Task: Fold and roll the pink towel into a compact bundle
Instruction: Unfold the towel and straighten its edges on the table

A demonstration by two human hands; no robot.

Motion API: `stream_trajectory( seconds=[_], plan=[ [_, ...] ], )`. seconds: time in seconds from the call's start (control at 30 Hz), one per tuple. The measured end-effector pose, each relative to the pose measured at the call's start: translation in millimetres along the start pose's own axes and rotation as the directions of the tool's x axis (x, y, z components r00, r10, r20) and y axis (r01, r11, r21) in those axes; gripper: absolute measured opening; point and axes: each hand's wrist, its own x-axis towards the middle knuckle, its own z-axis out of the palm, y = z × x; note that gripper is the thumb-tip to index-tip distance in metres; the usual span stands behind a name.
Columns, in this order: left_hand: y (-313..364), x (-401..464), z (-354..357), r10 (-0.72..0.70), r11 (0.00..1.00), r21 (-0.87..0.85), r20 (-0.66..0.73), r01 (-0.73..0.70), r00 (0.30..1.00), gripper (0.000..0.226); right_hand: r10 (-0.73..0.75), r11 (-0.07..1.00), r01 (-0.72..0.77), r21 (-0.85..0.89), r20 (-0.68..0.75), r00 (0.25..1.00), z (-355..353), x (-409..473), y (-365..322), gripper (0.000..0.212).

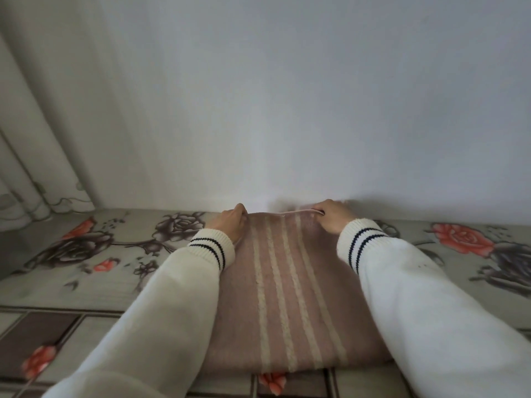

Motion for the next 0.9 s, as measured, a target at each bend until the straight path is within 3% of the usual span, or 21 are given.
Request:
stream_trajectory(
  seconds=[0.27,0.53,0.7,0.9],
  plan=[
    [-6,4,9,-0.006,1.0,0.019,0.086,0.004,0.996,0.03,0.072,0.997,-0.07,-0.033,0.073,0.995,15,1,6,0.027],
    [-8,9,14,-0.004,0.998,0.066,0.075,-0.001,0.997,0.032,0.111,0.993,-0.11,-0.041,0.031,0.993,15,3,11,0.043],
    [-11,10,17,-0.013,0.998,0.065,0.07,0.009,0.997,0.032,0.119,0.988,-0.123,-0.089,-0.054,0.992,16,3,15,0.036],
    [-10,8,15,0.021,1.0,0.016,0.09,-0.022,0.996,0.03,0.111,0.98,-0.103,-0.168,0.038,0.993,17,-2,17,0.03]
  ],
)
